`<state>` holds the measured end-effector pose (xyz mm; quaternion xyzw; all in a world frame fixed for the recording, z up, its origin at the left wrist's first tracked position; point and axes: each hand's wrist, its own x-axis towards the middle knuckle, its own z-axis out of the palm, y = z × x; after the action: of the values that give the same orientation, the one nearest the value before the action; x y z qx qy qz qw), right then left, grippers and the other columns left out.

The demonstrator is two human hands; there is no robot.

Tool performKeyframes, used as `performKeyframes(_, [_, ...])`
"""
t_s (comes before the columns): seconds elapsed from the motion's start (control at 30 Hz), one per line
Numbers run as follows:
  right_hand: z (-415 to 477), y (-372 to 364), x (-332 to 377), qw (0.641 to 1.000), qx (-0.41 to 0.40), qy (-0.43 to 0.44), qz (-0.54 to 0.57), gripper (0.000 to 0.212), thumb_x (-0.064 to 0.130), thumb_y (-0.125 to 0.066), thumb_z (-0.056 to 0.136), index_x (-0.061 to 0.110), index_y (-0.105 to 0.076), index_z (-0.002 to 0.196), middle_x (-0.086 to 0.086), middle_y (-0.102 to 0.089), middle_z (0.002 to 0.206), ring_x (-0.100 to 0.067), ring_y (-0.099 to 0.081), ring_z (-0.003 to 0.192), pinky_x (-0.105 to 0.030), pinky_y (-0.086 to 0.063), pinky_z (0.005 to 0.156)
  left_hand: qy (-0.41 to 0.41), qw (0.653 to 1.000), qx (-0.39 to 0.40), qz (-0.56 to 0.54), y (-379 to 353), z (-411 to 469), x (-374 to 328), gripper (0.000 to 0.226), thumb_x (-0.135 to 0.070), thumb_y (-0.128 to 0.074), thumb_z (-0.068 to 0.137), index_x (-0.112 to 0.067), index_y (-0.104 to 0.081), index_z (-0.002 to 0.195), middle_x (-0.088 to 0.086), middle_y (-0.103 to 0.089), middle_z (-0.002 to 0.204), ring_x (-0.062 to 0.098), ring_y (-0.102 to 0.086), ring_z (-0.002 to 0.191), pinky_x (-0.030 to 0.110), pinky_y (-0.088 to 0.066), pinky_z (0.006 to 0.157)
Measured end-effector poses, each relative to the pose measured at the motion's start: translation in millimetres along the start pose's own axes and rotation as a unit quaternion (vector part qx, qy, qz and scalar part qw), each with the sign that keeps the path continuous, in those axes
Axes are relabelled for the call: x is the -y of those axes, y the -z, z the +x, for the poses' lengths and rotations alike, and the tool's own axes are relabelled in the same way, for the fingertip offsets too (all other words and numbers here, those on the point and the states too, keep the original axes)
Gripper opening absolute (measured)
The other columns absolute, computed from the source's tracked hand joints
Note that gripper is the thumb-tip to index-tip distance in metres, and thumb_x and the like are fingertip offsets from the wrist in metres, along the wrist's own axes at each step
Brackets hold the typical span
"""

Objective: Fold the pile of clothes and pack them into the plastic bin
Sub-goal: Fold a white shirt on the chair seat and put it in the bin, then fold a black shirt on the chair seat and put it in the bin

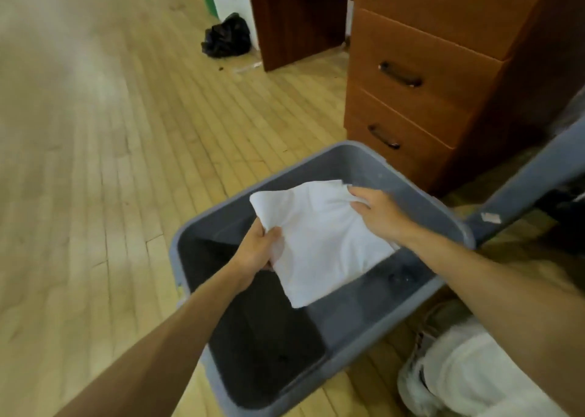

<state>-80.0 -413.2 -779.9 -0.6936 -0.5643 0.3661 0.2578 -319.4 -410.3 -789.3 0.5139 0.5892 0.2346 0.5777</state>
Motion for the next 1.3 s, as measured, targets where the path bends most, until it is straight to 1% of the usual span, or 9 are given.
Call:
performKeyframes(0.17, [8.0,-65.4,-5.8,0.998,0.068,0.004,0.008,0.04,0.014,-0.046,0.101,0.017,-0.048,0.141,-0.005,-0.049,0.144,-0.024,-0.045,0.132,-0.029,-0.036,0.106,0.109,0.993,-0.03,0.032,28.5,-8.8,52.9,0.037,-0.016,-0.042,0.099,-0.026,-0.035,0.134,0.002,-0.056,0.123,0.022,-0.06,0.103,0.046,-0.059,0.074])
performKeyframes(0.3, [6.8,-83.8,-17.4,0.988,0.138,-0.064,-0.016,0.037,0.001,-0.042,0.097,0.018,-0.056,0.128,-0.008,-0.062,0.112,-0.023,-0.066,0.08,-0.022,-0.052,0.053,0.246,0.964,-0.032,0.098,28.3,-11.5,69.3,0.057,-0.02,-0.045,0.098,-0.012,-0.015,0.146,0.013,-0.05,0.13,0.025,-0.061,0.092,0.038,-0.057,0.064])
performKeyframes(0.37, [6.6,-77.6,-25.5,0.988,0.128,-0.08,-0.033,0.035,0.002,-0.043,0.096,0.012,-0.056,0.128,-0.007,-0.06,0.108,-0.025,-0.066,0.077,-0.025,-0.051,0.049,0.259,0.956,-0.044,0.129,24.2,-8.4,70.3,0.066,-0.022,-0.045,0.098,-0.008,-0.005,0.149,0.015,-0.051,0.126,0.027,-0.061,0.095,0.037,-0.054,0.06])
performKeyframes(0.47, [2.5,-49.7,-31.5,0.989,0.104,-0.083,-0.06,0.027,0.008,-0.047,0.096,0.011,-0.06,0.119,-0.006,-0.059,0.106,-0.032,-0.068,0.088,-0.029,-0.052,0.054,0.18,0.97,-0.024,0.159,17.5,-0.1,51.7,0.045,-0.016,-0.047,0.095,-0.009,-0.03,0.136,0.012,-0.052,0.107,0.026,-0.06,0.09,0.028,-0.044,0.051])
performKeyframes(0.53, [-4.2,-21.7,-30.6,0.99,0.078,-0.089,-0.073,0.018,0.01,-0.049,0.095,0.018,-0.062,0.105,-0.007,-0.063,0.108,-0.031,-0.068,0.09,-0.028,-0.052,0.054,0.106,0.979,0.01,0.176,6.4,4.8,26.7,0.012,-0.008,-0.045,0.091,-0.011,-0.053,0.099,0.008,-0.051,0.083,0.025,-0.053,0.077,0.031,-0.043,0.06])
performKeyframes(0.6, [-14.3,12.8,-26.7,0.99,0.052,-0.088,-0.1,0.015,0.014,-0.051,0.095,0.02,-0.063,0.102,-0.009,-0.067,0.109,-0.029,-0.069,0.087,-0.032,-0.056,0.06,0.041,0.98,0.034,0.191,-13.5,9.3,-5.8,0.017,-0.003,-0.045,0.091,-0.014,-0.053,0.081,0.008,-0.052,0.078,0.026,-0.053,0.077,0.039,-0.047,0.07])
performKeyframes(0.7, [-35.8,74.7,-17.9,0.986,-0.004,-0.085,-0.144,0.019,0.02,-0.053,0.095,0.02,-0.067,0.107,-0.005,-0.069,0.102,-0.022,-0.068,0.086,-0.034,-0.057,0.075,-0.053,0.978,0.069,0.192,-58.3,10.9,-61.9,0.014,-0.004,-0.05,0.091,-0.012,-0.058,0.1,0.009,-0.062,0.088,0.023,-0.061,0.083,0.038,-0.052,0.081])
performKeyframes(0.87, [-100.1,190.0,-13.7,0.969,-0.117,-0.102,-0.193,0.022,0.02,-0.051,0.096,0.015,-0.07,0.107,-0.003,-0.066,0.112,-0.021,-0.059,0.105,-0.029,-0.044,0.086,-0.199,0.948,0.166,0.184,-157.0,-6.8,-156.4,0.016,-0.007,-0.047,0.096,-0.014,-0.06,0.102,0.006,-0.065,0.09,0.014,-0.062,0.08,0.023,-0.052,0.073])
performKeyframes(1.3, [-342.9,351.0,-142.0,0.895,-0.307,-0.296,-0.127,0.013,0.025,-0.054,0.094,0.022,-0.06,0.105,-0.002,-0.066,0.094,-0.024,-0.068,0.082,-0.04,-0.059,0.077,-0.391,0.786,0.372,0.301,-429.9,-112.8,-264.2,0.017,-0.014,-0.051,0.094,-0.026,-0.061,0.088,-0.002,-0.067,0.088,0.014,-0.064,0.085,0.024,-0.048,0.075])
